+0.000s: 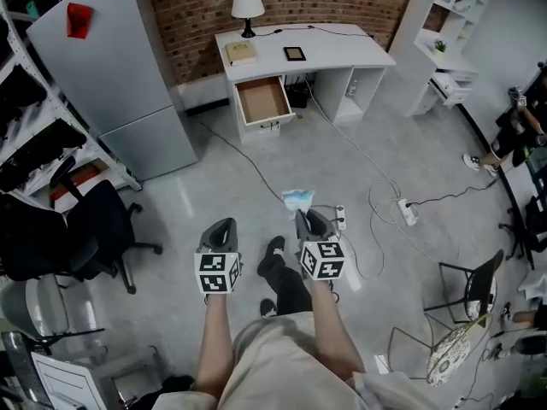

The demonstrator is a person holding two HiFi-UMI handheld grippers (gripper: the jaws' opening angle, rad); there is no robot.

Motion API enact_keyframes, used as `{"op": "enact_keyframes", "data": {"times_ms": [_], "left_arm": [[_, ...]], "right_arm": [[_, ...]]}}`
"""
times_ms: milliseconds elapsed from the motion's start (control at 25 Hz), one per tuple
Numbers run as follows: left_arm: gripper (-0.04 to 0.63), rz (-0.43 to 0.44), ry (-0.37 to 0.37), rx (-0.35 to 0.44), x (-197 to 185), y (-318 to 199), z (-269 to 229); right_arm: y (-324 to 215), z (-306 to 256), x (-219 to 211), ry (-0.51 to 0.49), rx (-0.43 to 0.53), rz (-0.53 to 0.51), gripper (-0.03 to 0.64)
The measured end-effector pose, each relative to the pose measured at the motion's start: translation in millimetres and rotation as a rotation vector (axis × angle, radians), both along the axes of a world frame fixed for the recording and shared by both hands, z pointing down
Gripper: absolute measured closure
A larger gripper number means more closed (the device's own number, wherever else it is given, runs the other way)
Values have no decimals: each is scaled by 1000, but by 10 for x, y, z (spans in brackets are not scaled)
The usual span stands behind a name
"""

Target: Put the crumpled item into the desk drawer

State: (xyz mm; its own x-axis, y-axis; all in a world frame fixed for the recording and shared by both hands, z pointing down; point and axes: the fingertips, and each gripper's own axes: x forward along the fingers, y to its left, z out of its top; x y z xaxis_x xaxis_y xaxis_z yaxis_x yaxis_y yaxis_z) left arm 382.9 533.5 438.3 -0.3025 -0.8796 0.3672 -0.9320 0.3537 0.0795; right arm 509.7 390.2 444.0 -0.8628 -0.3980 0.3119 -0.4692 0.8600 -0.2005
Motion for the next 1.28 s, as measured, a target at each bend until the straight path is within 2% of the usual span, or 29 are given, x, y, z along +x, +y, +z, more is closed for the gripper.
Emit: {"op": "enact_keyframes", "data": {"times_ms": [240, 480, 720, 960, 1280], "left_arm": [[578, -27, -18, -21, -432, -92, 38], [578, -38, -20, -43, -988, -497, 81], [578, -14, -17, -75, -1575, -1155, 170], [578, 23, -14, -44, -2230, -1965, 33], [578, 118, -45, -60, -2702, -3048, 20]], "right_arm": [[-249, 70, -528, -24, -23, -15, 529], [-700, 166, -1090, -36, -47, 0, 529], [-1331, 252, -1751, -37, -83, 0, 529], [-2019, 116, -2373, -48, -74, 2, 529], [-2987, 101, -2761, -56, -73, 60, 529]]}}
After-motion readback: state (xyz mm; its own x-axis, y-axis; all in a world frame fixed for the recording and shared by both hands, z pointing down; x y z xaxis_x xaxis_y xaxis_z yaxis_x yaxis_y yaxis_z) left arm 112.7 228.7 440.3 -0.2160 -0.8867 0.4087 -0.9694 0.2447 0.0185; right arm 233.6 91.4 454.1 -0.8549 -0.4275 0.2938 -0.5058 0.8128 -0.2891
